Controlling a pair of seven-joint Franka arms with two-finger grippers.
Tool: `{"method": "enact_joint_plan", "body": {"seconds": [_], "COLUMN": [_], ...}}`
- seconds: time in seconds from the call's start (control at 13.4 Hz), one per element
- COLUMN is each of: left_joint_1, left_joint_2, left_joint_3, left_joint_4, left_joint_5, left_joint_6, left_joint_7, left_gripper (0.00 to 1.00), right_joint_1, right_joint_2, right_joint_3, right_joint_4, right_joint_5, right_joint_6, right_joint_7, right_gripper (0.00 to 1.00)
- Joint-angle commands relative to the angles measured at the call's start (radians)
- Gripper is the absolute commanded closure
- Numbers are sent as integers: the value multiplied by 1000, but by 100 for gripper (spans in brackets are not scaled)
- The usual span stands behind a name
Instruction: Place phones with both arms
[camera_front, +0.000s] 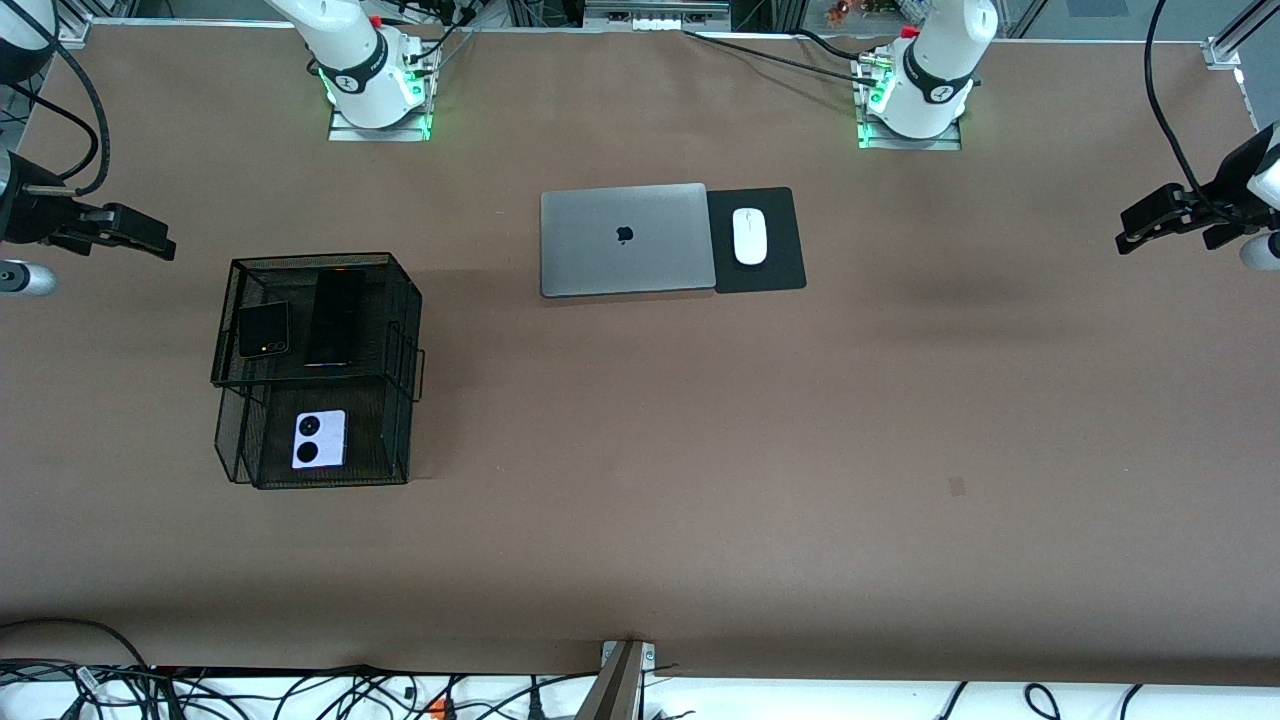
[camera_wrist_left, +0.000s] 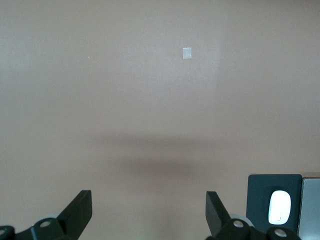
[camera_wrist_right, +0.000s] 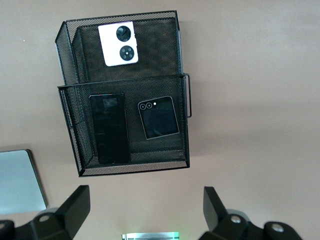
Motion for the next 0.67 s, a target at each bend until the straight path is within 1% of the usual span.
{"method": "enact_joint_plan", "body": {"seconds": [0.0, 0.15, 0.22, 0.6], "left_joint_1": [3, 3, 3, 3], "left_joint_2": [12, 12, 12, 12], "left_joint_3": [-2, -2, -2, -2], "left_joint_4": [28, 28, 28, 28], "left_joint_5": [5, 5, 5, 5], "left_joint_6": [-22, -22, -22, -22], "left_joint_7": [4, 4, 4, 4], "left_gripper": [0, 0, 0, 0], "right_joint_1": [-25, -23, -22, -22], "right_joint_2": [-17, -8, -8, -6], "right_joint_3": [21, 21, 22, 24], "right_joint_4": [-4, 21, 19, 10], "right_joint_5": [-12, -26, -37, -37], "right_joint_6": [9, 32, 33, 53], "right_joint_7": [16, 19, 20, 20], "right_gripper": [0, 0, 0, 0]}}
